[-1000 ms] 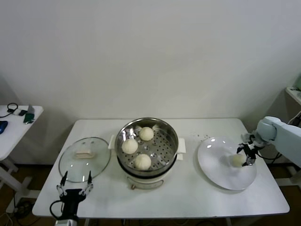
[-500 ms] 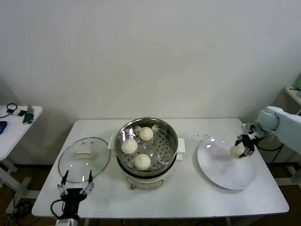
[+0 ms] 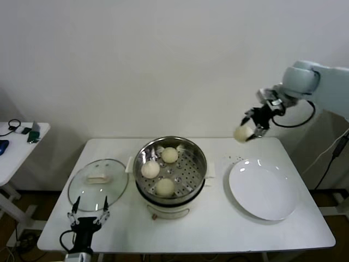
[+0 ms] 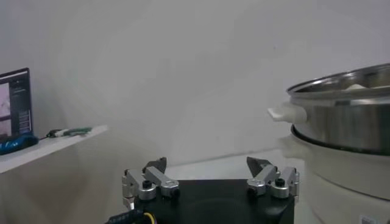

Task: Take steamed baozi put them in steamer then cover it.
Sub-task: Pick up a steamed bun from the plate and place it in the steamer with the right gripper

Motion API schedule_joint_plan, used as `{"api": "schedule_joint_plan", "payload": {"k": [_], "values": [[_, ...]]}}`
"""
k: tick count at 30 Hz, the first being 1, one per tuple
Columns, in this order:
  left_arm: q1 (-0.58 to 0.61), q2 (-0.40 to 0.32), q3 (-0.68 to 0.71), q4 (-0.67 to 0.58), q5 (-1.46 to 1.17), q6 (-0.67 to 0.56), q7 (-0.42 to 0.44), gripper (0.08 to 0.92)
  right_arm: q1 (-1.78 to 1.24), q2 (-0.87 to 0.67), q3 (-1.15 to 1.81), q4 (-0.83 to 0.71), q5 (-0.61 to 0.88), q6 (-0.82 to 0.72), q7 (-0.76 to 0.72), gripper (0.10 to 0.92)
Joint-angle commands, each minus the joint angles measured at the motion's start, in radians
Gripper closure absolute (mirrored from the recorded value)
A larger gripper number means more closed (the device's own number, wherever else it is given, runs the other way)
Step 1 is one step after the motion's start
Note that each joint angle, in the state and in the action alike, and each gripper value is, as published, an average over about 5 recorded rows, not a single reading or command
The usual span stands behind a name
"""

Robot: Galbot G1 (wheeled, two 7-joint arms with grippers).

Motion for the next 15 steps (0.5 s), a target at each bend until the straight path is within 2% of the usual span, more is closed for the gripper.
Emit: {"api": "schedule_joint_plan", "payload": {"k": [1,8,15], "values": [[-0.002,0.013,-0.002,-0.014,-0.010,0.007,0.002,0.177,0.119,0.195,0.005,0.230,0.252,-0.161,0.134,0.380],[0.000,0.015,-0.005,-0.028,-0.016,0.012,0.004,0.177,-0.061,0.284,0.045,0.220,0.233,-0.200,0.206,0.380],[0.007,0.017,-0.015,-0.032,-0.020,0.010,0.004,0.177,-0.209,0.304,0.043,0.168,0.116,-0.208,0.231,0.363]]}}
